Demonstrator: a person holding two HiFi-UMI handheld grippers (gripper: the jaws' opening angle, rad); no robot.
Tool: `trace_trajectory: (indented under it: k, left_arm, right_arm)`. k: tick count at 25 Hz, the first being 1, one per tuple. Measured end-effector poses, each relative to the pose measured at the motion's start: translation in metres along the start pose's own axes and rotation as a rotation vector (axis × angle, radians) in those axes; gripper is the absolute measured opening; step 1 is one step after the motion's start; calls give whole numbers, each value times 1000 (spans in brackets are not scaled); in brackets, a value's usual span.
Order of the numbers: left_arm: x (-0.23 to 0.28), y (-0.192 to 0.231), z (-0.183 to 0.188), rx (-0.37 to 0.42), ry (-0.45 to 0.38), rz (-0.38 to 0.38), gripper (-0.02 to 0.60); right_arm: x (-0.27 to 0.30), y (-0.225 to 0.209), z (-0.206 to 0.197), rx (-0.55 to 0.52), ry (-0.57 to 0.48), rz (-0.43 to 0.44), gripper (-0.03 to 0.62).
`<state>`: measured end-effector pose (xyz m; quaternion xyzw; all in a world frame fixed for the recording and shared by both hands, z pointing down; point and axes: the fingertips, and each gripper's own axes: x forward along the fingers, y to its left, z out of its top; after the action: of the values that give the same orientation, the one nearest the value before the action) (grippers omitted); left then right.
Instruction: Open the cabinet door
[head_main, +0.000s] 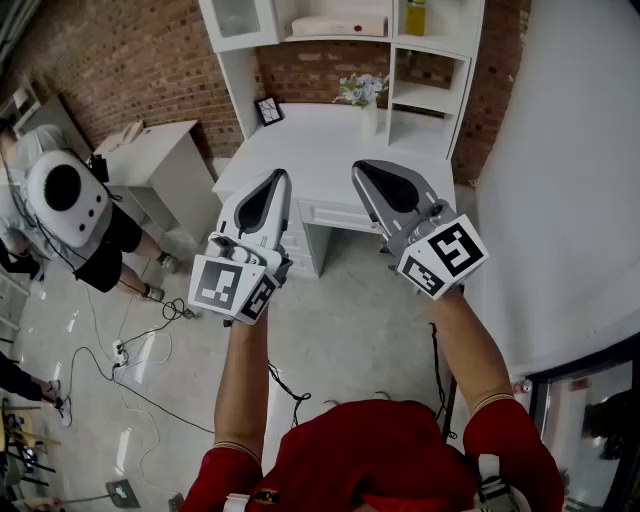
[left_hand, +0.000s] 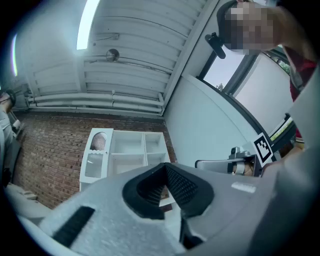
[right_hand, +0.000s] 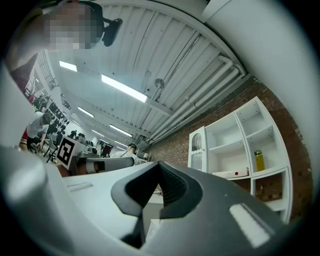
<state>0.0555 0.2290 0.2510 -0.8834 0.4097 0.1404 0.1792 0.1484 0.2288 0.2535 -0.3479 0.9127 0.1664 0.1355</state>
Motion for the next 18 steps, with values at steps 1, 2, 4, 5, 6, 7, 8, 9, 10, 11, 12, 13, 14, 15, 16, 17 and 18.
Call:
trace_trajectory:
  k: [1,2,4,5,6,7,8,9,10,11,12,13,14,15,16,17,18]
  left_arm:
    - [-2,1,-1,0,0,1,6]
    - [-4,2,-1,0,1,2,6]
    - [-7,5,-2,-2,0,3,6]
    - [-9,7,-2,-3,-2,4,6]
    - [-11,9,-1,-5,-4,4,6]
    - [-13,12,-1,-7,-7,5,6]
    - [-15,16,0,-10,-9,4,6]
    - [-17,20,1,-14,-11,4,6]
    - [-19,24,2,-18,-13,2,6]
    - [-22,29,3,-21,-15,1,6]
    - [-24,35,4,-24,-16,-1,6]
    - [-28,41,4,-27,-17,-3,6]
    - [-31,47,4,-28,-17,-3,6]
    - [-35,53,3,-29,-17,-2,6]
    - [-39,59,3,-30,-17,-1,6]
    - [-42,65,3,-31,-17,1,6]
    - [-44,69,3,-33,-19,3,6]
  right_arm:
    - [0,1,-1,6,0,2,11]
    - [0,2,-2,13,-1,4,11]
    - [1,3,-4,35,-8,6,11]
    - [2,3,-4,46,-13,5,12]
    - [4,3,-4,52,-18,1,11]
    - [5,3,-4,54,-22,-2,12]
    - [8,4,-3,54,-24,-6,12]
    - [11,5,-3,53,-27,-9,12]
    - [15,6,-2,52,-29,-13,12]
    - [20,7,-1,51,-32,-17,12]
    - [25,8,-1,49,-33,-22,12]
    - [30,10,-1,47,-34,-26,12]
    - [35,12,-3,47,-34,-30,12]
    - [39,15,-4,48,-33,-34,12]
    - [43,17,-6,51,-31,-37,12]
    - [46,20,-8,54,-29,-38,12]
    - [50,23,-10,54,-27,-37,12]
